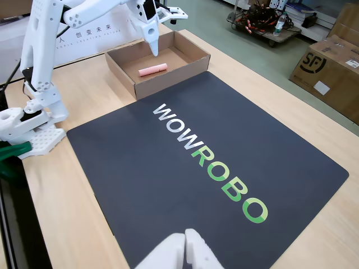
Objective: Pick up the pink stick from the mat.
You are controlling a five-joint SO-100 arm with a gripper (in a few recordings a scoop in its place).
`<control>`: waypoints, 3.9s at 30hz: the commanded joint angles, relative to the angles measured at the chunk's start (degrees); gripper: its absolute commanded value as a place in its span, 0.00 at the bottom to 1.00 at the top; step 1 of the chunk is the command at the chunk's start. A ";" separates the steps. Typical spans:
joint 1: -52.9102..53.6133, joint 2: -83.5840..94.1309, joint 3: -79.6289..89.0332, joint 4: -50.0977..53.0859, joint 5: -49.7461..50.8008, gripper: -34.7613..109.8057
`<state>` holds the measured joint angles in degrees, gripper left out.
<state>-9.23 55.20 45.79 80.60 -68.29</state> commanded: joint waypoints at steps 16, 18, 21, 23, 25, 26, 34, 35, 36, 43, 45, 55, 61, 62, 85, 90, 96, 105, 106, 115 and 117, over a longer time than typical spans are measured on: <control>1.49 20.39 10.81 -0.44 0.18 0.24; 1.23 25.05 16.08 -1.93 0.18 0.24; 0.79 31.20 22.50 -3.52 0.18 0.24; 0.53 35.07 26.63 -4.31 0.09 0.24; 0.44 39.11 31.11 -5.71 0.09 0.24; 0.35 41.22 33.66 -6.68 0.00 0.24; 0.26 59.24 55.20 -14.15 -1.85 0.24; 0.18 61.08 57.22 -14.50 -2.02 0.24; 0.00 62.93 59.41 -14.94 -2.29 0.24; -0.26 75.06 73.30 -17.75 -4.13 0.24; -0.26 79.19 77.70 -18.81 -4.75 0.24; -0.26 96.86 97.82 -20.48 -5.80 0.24; 0.62 110.30 112.68 -20.48 -8.00 0.24; 0.70 111.97 114.52 -20.30 -8.26 0.24; 4.22 132.63 133.33 -9.23 -14.41 0.24; 4.22 132.63 133.24 -6.50 -14.94 0.24; 4.75 132.63 133.33 -6.15 -15.38 0.24; 4.57 132.63 133.33 -6.15 -15.38 0.24; 4.57 132.63 133.33 -6.15 -15.38 0.24; 4.57 132.63 133.33 -6.15 -15.38 0.24; 4.57 132.63 133.33 -6.15 -15.38 0.24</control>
